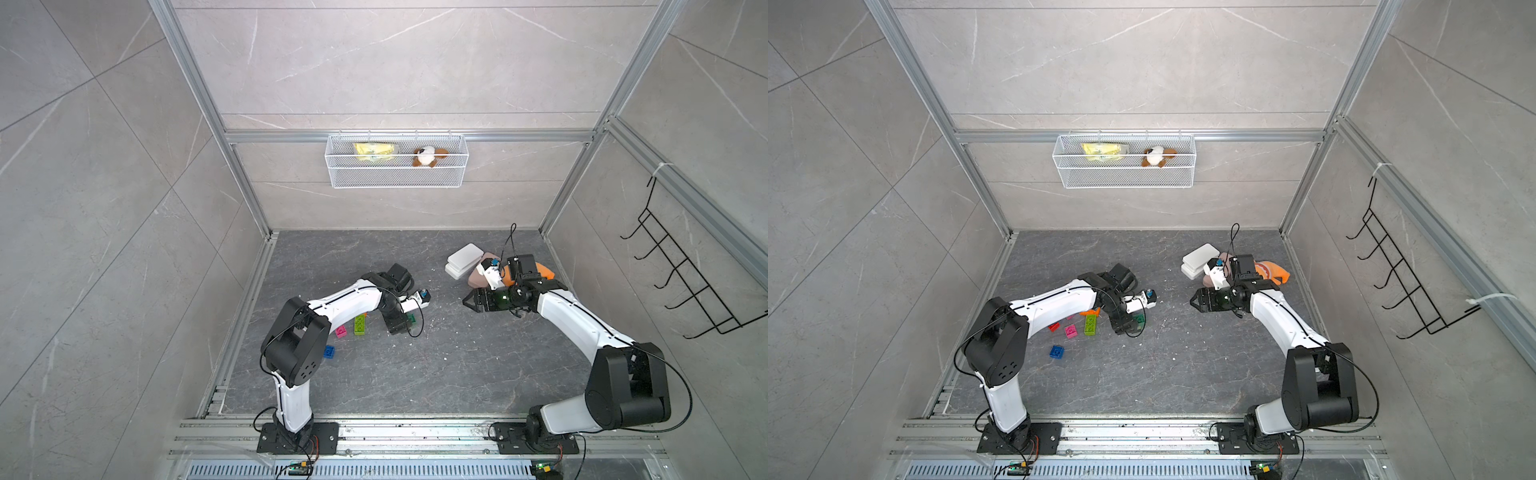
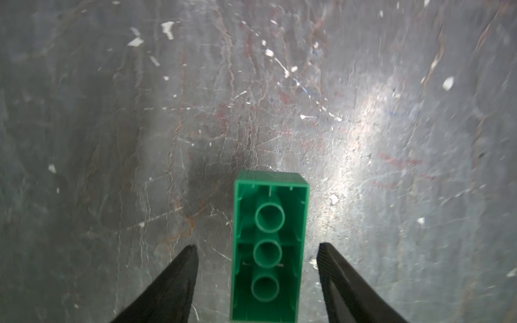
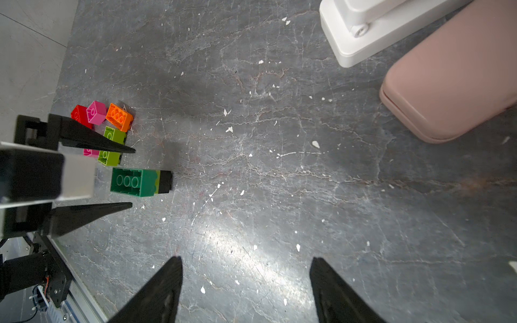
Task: Assemble a carrot with lego
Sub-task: Assemble the lego brick with the lego brick, then pick up the lego brick from the center of the board.
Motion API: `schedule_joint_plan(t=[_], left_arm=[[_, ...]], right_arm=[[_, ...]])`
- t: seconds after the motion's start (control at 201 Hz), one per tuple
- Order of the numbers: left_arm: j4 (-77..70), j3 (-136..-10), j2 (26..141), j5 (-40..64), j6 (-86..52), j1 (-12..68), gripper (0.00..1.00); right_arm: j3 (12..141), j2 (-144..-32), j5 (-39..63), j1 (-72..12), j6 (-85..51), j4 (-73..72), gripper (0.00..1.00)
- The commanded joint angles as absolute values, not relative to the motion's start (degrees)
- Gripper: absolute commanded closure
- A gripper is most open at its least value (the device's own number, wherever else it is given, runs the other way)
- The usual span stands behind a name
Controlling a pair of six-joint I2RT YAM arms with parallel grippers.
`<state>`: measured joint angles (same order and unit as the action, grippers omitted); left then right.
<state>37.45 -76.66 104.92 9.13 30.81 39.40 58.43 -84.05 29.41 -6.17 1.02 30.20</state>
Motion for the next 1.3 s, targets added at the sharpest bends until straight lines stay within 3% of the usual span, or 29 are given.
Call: schedule_joint_plan(t=[0.0,0.139,0.269,0.333,0.408,0.702,0.906,1.204,1.299], left_arm=[[35.9,-75.4,96.6,15.3,27.2,37.0,0.21],[35.0,-68.4,87.6,17.7,26.0,30.4,0.24],[36.5,-62.7,82.9,11.0,28.3,22.8,0.28],[33.7,-60.9,81.9,5.1,24.7,20.8,0.29],[33.3,-61.5,82.7,6.4,17.5,18.2,0.29],[31.4,-57.2,84.1,1.1,-22.8,21.0,0.33],[29.6,-54.9,87.1,-4.6,-30.4,24.6,0.32],[26.0,-55.0,92.5,-3.6,-31.8,27.0,0.33],[25.8,-55.8,94.2,-3.9,-31.3,27.5,0.37]], right_arm=[[60.0,-84.0,29.5,-6.0,1.1,31.8,0.25],[57.8,-79.4,32.4,-8.0,2.0,28.5,0.29],[55.8,-74.0,32.7,-14.7,4.5,25.1,0.29],[55.8,-72.7,31.0,-18.0,5.2,24.6,0.29],[56.0,-72.1,29.6,-20.6,4.8,24.4,0.29],[56.3,-74.6,29.3,-21.7,4.0,24.3,0.29],[56.7,-76.1,29.2,-21.8,3.5,23.9,0.29],[57.0,-77.5,28.7,-21.7,3.3,24.0,0.29],[57.2,-77.7,28.7,-21.8,3.3,24.2,0.29]])
